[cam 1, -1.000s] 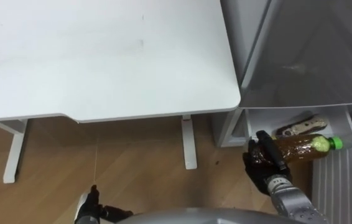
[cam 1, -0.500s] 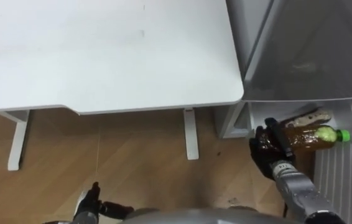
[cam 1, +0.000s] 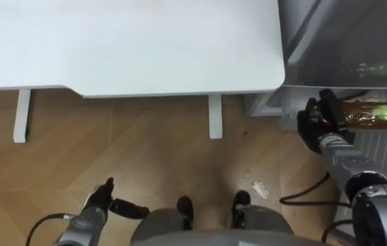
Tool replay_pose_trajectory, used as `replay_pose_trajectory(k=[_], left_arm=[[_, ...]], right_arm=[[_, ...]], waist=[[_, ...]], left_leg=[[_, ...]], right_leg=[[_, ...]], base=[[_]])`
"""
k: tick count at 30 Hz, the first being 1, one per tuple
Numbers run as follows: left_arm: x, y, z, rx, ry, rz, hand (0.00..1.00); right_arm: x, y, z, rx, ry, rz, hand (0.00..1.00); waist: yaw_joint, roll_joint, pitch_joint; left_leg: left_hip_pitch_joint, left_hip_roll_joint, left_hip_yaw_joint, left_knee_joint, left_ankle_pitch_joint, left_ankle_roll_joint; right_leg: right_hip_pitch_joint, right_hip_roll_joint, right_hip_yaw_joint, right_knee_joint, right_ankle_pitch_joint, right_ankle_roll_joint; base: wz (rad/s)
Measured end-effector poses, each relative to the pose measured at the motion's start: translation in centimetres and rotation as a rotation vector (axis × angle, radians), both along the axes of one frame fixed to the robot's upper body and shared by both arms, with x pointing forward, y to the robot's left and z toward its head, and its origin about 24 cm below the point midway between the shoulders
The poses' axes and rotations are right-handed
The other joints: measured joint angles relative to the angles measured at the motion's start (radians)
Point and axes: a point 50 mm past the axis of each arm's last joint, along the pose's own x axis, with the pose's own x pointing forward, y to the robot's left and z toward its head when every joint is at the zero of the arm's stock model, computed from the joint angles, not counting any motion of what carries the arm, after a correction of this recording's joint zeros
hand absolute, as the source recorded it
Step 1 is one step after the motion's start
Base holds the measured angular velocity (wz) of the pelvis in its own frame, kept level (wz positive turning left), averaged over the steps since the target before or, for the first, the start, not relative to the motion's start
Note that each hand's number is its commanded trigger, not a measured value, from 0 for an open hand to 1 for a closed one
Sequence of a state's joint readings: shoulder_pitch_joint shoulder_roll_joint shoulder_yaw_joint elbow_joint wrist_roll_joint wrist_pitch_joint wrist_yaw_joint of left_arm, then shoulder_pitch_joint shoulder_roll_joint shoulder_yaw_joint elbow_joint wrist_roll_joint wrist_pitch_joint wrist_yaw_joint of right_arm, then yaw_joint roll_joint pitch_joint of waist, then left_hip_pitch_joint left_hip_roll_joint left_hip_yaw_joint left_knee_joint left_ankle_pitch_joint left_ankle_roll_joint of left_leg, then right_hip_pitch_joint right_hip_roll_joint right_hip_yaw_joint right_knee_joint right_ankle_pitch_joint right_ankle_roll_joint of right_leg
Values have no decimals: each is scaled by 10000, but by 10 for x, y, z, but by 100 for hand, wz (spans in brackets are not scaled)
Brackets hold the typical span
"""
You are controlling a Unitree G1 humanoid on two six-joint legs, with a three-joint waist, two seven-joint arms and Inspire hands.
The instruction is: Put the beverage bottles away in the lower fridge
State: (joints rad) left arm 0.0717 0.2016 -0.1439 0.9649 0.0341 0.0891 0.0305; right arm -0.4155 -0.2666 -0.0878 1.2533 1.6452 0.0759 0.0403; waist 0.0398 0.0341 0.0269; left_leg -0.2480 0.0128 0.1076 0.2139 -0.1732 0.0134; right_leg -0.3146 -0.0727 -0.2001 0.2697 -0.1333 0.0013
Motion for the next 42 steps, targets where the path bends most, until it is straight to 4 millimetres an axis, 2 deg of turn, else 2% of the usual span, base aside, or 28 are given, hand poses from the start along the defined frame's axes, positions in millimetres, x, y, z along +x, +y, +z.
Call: replay_pose_trajectory(k=[4, 5, 8, 12, 16, 21, 25, 26, 27, 36, 42], left_arm=[[5, 0, 0, 89, 68, -192, 0], [6, 1, 0, 106, 83, -169, 0], [11, 2, 1, 166, 64, -158, 0], [16, 2, 3, 186, -28, -196, 0], [14, 5, 2, 15, 9, 271, 0], [13, 21, 6, 443, -23, 554, 0], [12, 20, 5, 453, 42, 463, 0], [12, 20, 5, 447, 40, 461, 0], [12, 20, 5, 431, 40, 453, 0], [12, 20, 5, 430, 36, 462, 0], [11, 21, 5, 581, 113, 165, 0]], right_arm=[[15, -10, 15, 111, -490, -430, 100], [19, -12, 19, 129, -540, -547, 100], [32, -18, 33, 15, -716, -623, 100], [45, -28, 51, -182, -1169, -755, 100], [55, -34, 66, -372, -1318, -801, 100], [69, -41, 88, -549, -1556, -874, 100], [70, -46, 91, -615, -1479, -975, 100], [69, -46, 91, -626, -1449, -981, 15], [69, -47, 92, -660, -1433, -997, 0], [73, -52, 101, -1332, -1325, -679, 0], [76, -47, 101, -1873, -906, 5, 0]], waist=[[-16, -43, 56], [-16, -67, 98], [-10, -79, 134], [199, -146, 194], [258, -180, 214], [197, -357, 311], [205, -392, 332], [207, -413, 343], [223, -417, 341], [434, -438, 336], [488, -476, 330]], left_leg=[[-434, -110, 40, -124, 174, 62], [-504, -108, 170, -161, 215, 88], [-792, -143, 350, -99, 247, 134], [-1330, -248, 528, -3, 312, 189], [-1759, -280, 537, 98, 343, 231], [-2244, -393, 541, 99, 505, 292], [-2362, -436, 523, 113, 524, 314], [-2400, -433, 532, 164, 524, 314], [-2463, -431, 530, 226, 524, 314], [-2587, -443, 677, 249, 528, 314], [-2573, -434, 772, 271, 529, 315]], right_leg=[[-706, -171, 10, 365, -1, 0], [-866, -210, 45, 451, 0, 0], [-1275, -291, 94, 659, 4, 6], [-2033, -398, 267, 1028, 8, -1], [-2526, -532, 188, 1250, 19, -14], [-3077, -792, 23, 1469, 31, -36], [-3176, -845, -3, 1503, 36, -27], [-3189, -847, -11, 1504, 37, -26], [-3218, -847, -26, 1515, 36, -27], [-3549, -944, -36, 1778, 55, -60], [-3554, -956, -61, 1782, 84, -106]], base=[[-5], [-14], [-13], [-10], [0], [7], [5], [4], [3], [-5], [-2]])
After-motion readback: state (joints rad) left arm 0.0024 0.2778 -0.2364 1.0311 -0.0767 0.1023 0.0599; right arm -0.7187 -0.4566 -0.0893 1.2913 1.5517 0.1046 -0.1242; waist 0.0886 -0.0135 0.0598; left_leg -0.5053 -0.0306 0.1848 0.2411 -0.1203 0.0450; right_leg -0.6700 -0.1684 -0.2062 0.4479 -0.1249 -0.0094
